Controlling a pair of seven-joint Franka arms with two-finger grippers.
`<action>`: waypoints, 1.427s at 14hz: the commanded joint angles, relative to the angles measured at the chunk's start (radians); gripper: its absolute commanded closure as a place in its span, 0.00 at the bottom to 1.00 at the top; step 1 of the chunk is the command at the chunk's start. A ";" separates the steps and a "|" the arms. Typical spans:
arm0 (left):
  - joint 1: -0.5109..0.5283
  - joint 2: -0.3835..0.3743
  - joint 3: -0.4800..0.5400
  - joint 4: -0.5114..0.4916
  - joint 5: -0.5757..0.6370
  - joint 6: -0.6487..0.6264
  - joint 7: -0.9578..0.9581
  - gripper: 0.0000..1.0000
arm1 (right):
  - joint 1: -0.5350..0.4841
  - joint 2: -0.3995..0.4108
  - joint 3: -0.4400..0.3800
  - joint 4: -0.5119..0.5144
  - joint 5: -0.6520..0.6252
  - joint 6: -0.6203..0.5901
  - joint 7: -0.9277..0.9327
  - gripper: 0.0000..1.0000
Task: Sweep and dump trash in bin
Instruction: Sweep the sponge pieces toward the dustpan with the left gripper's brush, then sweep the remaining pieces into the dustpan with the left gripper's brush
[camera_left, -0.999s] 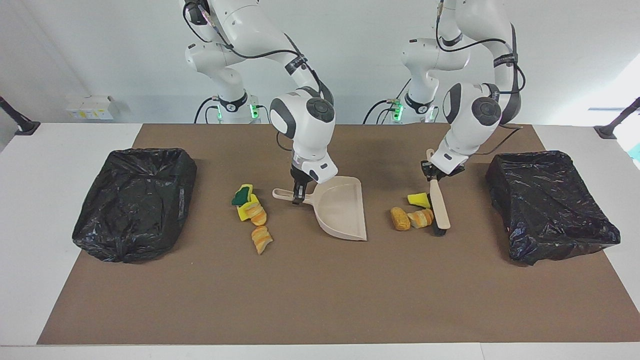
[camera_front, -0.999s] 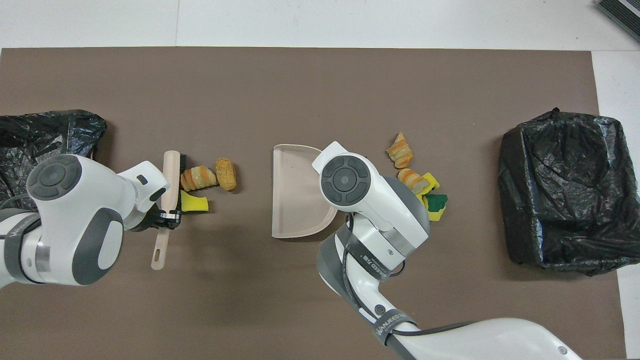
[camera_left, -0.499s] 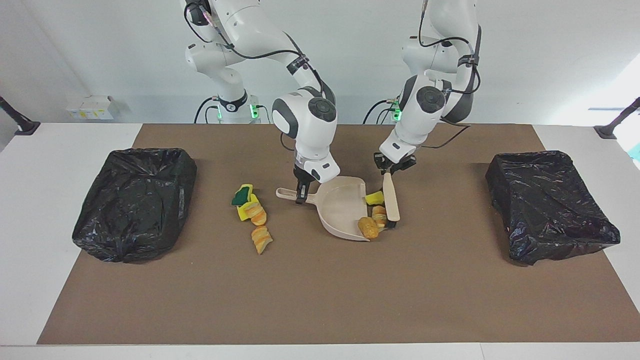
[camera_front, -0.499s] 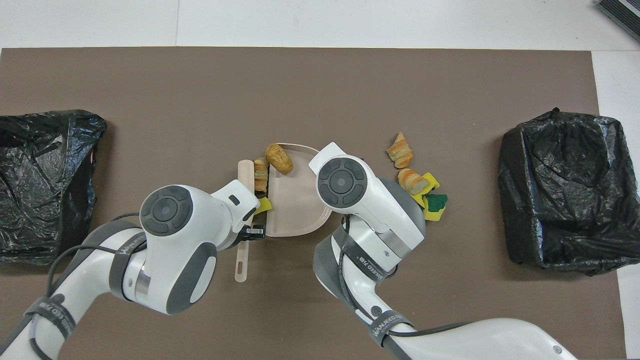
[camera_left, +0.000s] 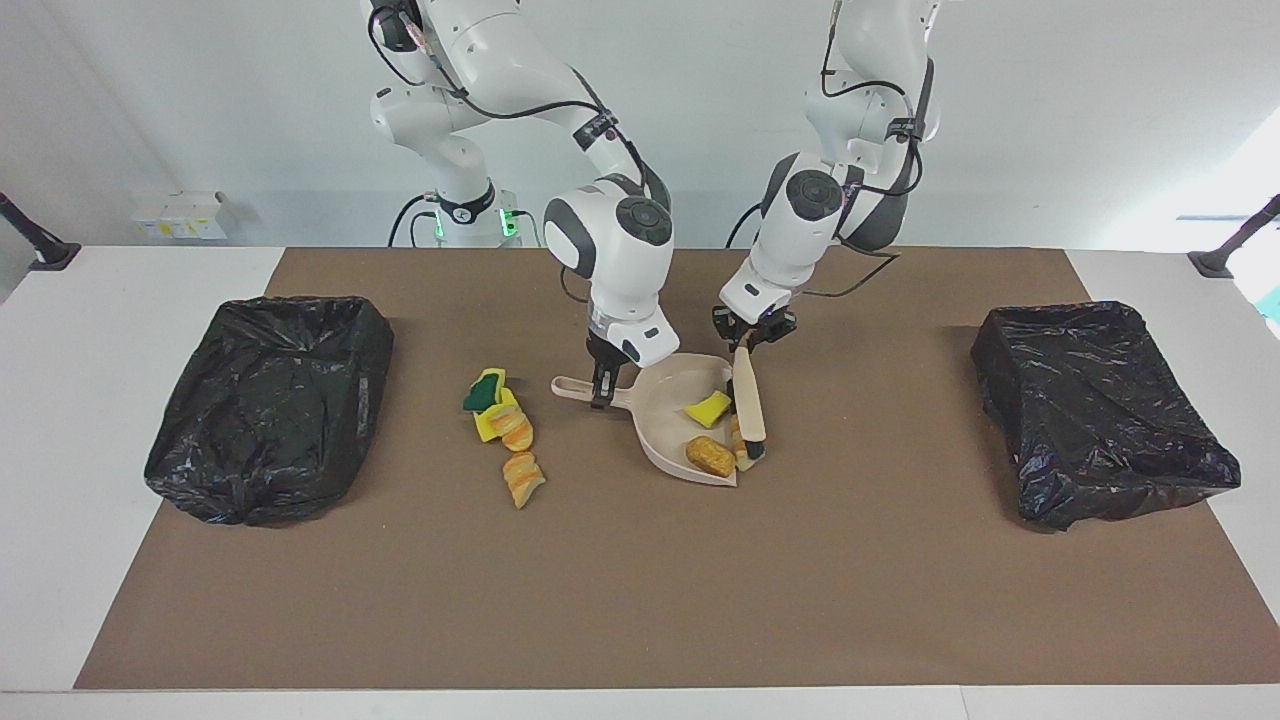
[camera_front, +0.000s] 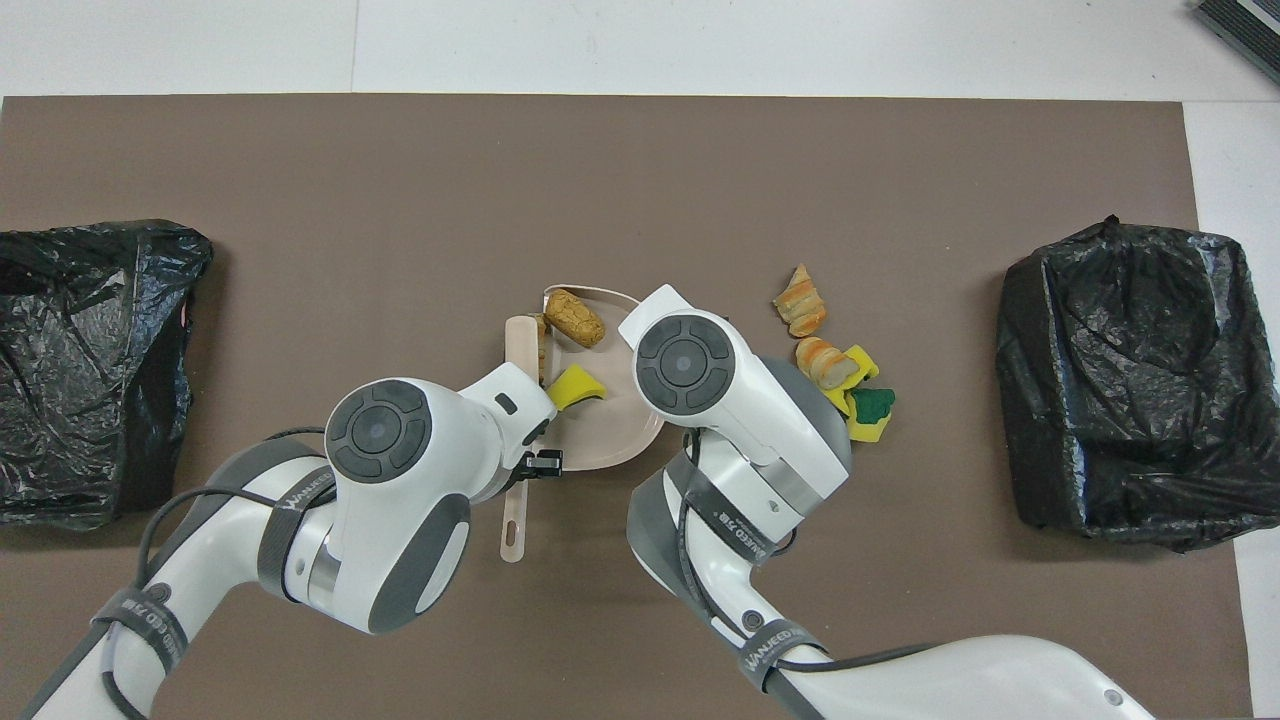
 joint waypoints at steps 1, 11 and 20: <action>-0.016 -0.012 0.009 0.074 -0.032 -0.086 0.003 1.00 | 0.010 0.040 0.010 0.010 0.029 0.032 0.047 1.00; -0.008 -0.126 0.022 0.125 -0.075 -0.312 0.019 1.00 | -0.003 0.037 0.009 0.011 0.014 0.003 0.048 1.00; 0.228 -0.050 0.027 0.107 -0.065 -0.337 0.223 1.00 | 0.022 0.032 0.008 0.099 -0.121 -0.216 0.050 1.00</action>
